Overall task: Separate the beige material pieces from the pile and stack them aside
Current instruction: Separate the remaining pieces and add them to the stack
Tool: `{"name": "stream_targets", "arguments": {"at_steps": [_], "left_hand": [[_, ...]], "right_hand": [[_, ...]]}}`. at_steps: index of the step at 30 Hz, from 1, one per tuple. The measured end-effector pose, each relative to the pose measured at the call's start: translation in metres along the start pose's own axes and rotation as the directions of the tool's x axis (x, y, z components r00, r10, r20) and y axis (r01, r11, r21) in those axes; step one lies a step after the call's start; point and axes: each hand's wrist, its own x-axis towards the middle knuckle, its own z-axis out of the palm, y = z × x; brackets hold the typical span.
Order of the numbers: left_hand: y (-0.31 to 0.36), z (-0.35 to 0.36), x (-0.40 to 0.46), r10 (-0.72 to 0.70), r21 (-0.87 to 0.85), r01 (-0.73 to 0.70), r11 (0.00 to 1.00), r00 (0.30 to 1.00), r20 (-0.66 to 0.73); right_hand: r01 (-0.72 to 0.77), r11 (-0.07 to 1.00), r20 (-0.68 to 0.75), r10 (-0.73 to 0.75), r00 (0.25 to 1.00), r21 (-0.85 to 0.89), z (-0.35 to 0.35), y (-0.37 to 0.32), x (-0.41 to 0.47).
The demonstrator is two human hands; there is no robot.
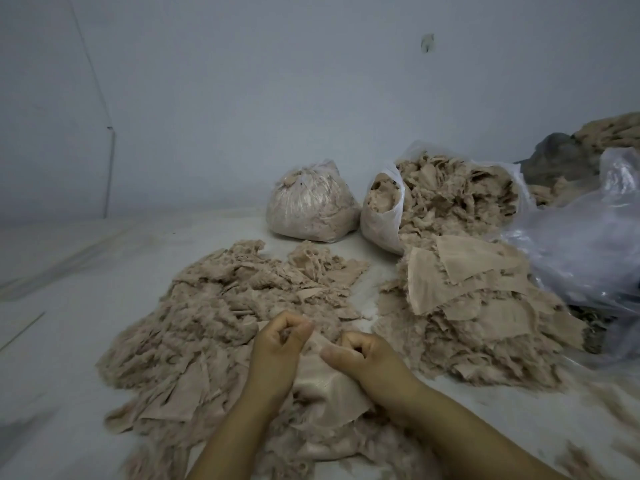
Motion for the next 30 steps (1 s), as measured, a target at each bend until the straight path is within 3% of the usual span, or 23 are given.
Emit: {"name": "stream_targets", "arguments": {"at_steps": [6,8,11,13,15,17,19,22,24,30], "left_hand": [[-0.003,0.001,0.0,-0.038,-0.015,0.04,0.999,0.995,0.093],[-0.002,0.004,-0.003,-0.038,-0.024,0.042,0.999,0.989,0.142],[-0.005,-0.001,0.003,0.004,0.03,-0.002,1.0,0.999,-0.041],[-0.01,-0.011,0.01,-0.05,-0.021,0.047,0.999,0.983,-0.174],[-0.015,-0.016,0.015,-0.119,-0.059,0.11,0.992,0.973,-0.199],[-0.016,-0.014,0.012,-0.121,-0.007,0.121,0.993,0.986,-0.113],[-0.013,-0.007,0.006,-0.087,0.014,0.086,0.996,0.994,0.067],[-0.011,0.0,-0.002,-0.082,0.08,0.057,0.995,0.929,0.36],[-0.009,-0.002,-0.003,-0.083,0.114,0.031,0.993,0.874,0.48],[-0.01,-0.016,0.005,-0.07,0.094,0.034,0.995,0.906,0.418]], "right_hand": [[-0.012,0.997,0.119,0.02,0.993,-0.073,-0.003,-0.008,0.002],[-0.032,0.997,0.092,0.038,0.995,-0.073,0.003,-0.011,0.006],[0.021,0.996,-0.013,-0.022,1.0,-0.085,0.007,-0.011,0.01],[0.023,0.998,-0.111,-0.03,0.993,-0.055,0.002,-0.01,0.01],[0.029,1.0,-0.229,-0.029,0.973,-0.001,-0.01,-0.01,0.01],[0.058,0.998,-0.29,-0.056,0.955,0.0,-0.018,-0.011,0.011],[0.086,0.996,-0.308,-0.091,0.947,-0.032,-0.019,-0.011,0.013],[0.134,0.989,-0.365,-0.15,0.919,-0.069,-0.015,-0.013,0.017],[0.209,0.975,-0.467,-0.222,0.856,-0.08,-0.016,-0.013,0.02],[0.252,0.968,-0.658,-0.178,0.732,0.018,-0.02,-0.007,0.025]]}}
